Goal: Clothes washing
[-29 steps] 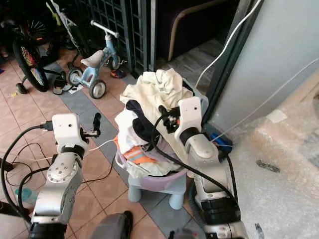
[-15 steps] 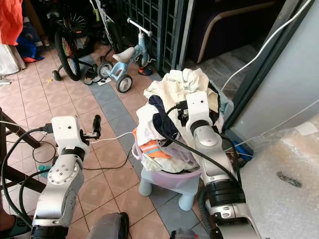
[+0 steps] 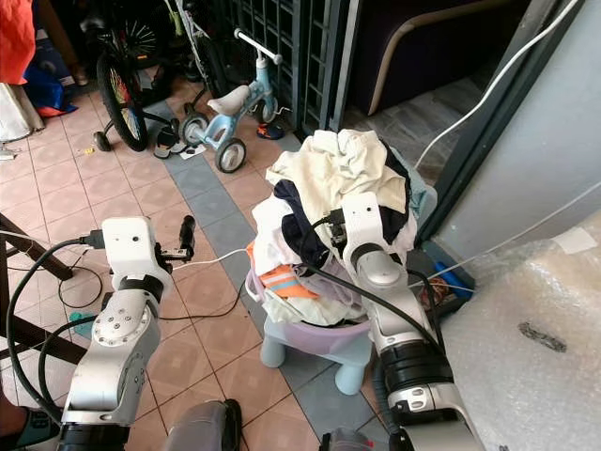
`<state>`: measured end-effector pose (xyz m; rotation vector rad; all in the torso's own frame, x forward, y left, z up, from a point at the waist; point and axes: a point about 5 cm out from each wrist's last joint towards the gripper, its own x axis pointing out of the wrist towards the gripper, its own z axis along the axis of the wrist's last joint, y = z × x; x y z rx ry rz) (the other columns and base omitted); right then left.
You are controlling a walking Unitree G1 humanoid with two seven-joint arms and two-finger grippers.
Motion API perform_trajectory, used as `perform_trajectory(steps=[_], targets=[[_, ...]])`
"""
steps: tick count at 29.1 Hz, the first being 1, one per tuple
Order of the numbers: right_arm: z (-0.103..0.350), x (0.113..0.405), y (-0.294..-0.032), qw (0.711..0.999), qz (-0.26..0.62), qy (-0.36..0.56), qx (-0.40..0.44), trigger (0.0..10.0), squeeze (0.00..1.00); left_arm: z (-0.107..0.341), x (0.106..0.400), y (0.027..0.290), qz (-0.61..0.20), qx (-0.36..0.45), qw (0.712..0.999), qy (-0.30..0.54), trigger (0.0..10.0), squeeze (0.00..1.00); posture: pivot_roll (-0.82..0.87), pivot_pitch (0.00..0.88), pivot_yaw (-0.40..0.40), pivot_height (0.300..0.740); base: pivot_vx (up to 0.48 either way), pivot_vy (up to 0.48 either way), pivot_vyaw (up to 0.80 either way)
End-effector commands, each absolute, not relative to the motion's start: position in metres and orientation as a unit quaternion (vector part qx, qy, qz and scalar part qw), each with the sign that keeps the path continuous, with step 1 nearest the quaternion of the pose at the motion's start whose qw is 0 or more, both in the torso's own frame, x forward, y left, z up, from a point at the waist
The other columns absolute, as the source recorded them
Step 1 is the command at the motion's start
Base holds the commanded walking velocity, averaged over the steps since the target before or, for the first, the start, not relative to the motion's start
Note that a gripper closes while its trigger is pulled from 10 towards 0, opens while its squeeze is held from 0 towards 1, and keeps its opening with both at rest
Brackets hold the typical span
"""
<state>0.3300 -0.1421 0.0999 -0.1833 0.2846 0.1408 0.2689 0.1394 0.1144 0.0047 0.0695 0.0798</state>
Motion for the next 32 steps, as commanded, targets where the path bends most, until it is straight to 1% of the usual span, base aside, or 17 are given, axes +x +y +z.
perform_trajectory(steps=[1,8,15,22,28,32], targets=[[0.096,0.328,-0.140,0.982,0.075,0.151,-0.081,0.0,0.00,0.116,0.269,0.141,0.045,0.009,0.998,0.033,10.0,0.00,0.08,0.082,-0.008,0.740,0.000,0.000,0.00],[0.103,0.330,-0.140,0.987,0.071,0.130,-0.064,0.0,0.00,0.116,0.270,0.140,0.045,0.008,0.998,0.035,10.0,0.00,0.08,0.081,-0.009,0.740,0.000,0.000,0.00],[0.116,0.335,-0.143,0.993,0.055,0.090,-0.045,0.0,0.00,0.116,0.271,0.140,0.047,0.008,0.998,0.035,10.0,0.00,0.08,0.079,-0.010,0.740,0.000,0.000,0.00],[0.124,0.337,-0.143,0.996,0.052,0.067,-0.027,0.0,0.00,0.115,0.272,0.146,0.070,0.009,0.997,0.042,10.0,0.00,0.08,0.076,-0.009,0.740,0.000,0.000,0.00],[0.145,0.341,-0.154,1.000,0.021,0.003,-0.008,0.0,0.00,0.114,0.272,0.143,0.064,0.011,0.997,0.040,10.0,0.00,0.07,0.069,-0.008,0.740,0.000,0.000,0.00],[0.152,0.343,-0.161,1.000,0.008,-0.016,-0.008,0.0,0.00,0.116,0.274,0.141,0.060,0.013,0.998,0.035,10.0,0.00,0.07,0.064,-0.012,0.740,0.000,0.000,0.00]])
